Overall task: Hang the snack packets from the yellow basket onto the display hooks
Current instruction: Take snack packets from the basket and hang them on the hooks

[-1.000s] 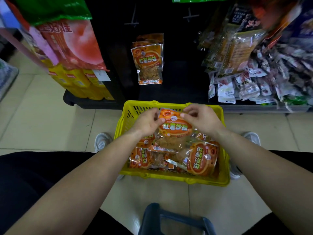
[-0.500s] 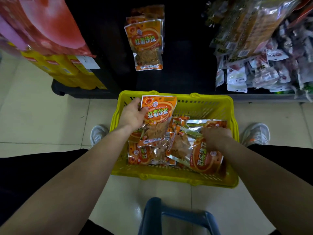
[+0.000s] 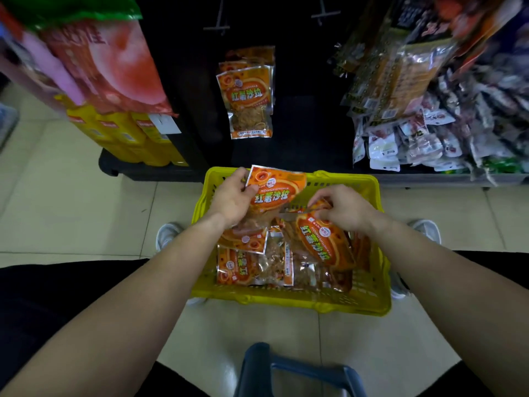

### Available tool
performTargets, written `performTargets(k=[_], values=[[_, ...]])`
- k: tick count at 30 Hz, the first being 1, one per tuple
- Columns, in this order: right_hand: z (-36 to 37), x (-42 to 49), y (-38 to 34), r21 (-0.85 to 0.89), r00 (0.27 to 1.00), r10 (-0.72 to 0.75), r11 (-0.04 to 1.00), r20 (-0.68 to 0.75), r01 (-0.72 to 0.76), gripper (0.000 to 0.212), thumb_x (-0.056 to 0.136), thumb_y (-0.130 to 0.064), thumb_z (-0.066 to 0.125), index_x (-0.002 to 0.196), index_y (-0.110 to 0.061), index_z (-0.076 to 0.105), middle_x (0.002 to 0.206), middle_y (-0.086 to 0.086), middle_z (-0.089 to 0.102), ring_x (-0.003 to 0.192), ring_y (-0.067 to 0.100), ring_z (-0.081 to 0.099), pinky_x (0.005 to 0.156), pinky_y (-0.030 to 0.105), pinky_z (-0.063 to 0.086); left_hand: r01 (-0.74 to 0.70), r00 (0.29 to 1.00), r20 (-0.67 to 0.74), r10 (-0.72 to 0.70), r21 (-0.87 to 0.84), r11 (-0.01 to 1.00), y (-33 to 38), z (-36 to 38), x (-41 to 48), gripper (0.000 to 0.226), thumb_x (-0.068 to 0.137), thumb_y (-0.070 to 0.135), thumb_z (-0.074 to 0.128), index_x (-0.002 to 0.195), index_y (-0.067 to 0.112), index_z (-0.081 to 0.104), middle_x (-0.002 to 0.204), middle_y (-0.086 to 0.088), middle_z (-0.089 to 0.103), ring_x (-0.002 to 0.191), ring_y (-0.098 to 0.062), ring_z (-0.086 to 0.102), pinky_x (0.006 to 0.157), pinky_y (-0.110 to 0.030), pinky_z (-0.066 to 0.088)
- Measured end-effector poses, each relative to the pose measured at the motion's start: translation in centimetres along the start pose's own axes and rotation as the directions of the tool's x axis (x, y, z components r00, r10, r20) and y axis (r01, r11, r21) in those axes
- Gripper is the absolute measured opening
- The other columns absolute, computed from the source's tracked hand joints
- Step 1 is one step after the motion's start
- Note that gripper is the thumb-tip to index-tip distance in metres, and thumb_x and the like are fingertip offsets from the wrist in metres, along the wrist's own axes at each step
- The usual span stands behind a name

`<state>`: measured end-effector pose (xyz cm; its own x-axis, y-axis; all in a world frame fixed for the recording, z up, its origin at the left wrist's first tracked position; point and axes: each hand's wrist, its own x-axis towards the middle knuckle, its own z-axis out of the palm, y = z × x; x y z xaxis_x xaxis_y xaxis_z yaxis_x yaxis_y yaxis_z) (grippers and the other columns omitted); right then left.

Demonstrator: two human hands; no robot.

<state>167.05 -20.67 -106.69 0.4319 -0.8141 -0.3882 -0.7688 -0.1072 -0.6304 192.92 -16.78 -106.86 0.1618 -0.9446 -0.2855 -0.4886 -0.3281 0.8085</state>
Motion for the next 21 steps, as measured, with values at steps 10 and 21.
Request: performTargets(k=[10,21], values=[[-3.1,-2.8,-1.9,-0.051,0.994,-0.012,0.999,-0.107,0.006,0.021,0.069,-0.035,0.089,0.071,-0.027,0.070,0.074,-0.009,0.067,0.072,0.009,0.062,0.060,0.027,0.046,-0.054,0.998,0.023,0.052,0.111,0.992,5.0,-2.9,-2.3,0.008,0.099,0.029,0.061,0.107,0.029,0.058,0.093,0.008,0.069,0.079,0.001,0.064,0.065,-0.017,0.049],[-9.4,-4.4,-7.1,-0.174,0.970,-0.240,0.954,0.036,0.243,0.014,0.085,-0.022,0.077,0.088,-0.035,0.072,0.093,-0.017,0.068,0.090,0.002,0.060,0.076,0.027,0.044,-0.179,0.981,0.076,0.180,-0.019,0.984,8.9,-6.5,-4.3,0.013,0.099,0.025,0.061,0.108,0.033,0.067,0.099,0.013,0.075,0.091,-0.001,0.071,0.072,-0.013,0.054]])
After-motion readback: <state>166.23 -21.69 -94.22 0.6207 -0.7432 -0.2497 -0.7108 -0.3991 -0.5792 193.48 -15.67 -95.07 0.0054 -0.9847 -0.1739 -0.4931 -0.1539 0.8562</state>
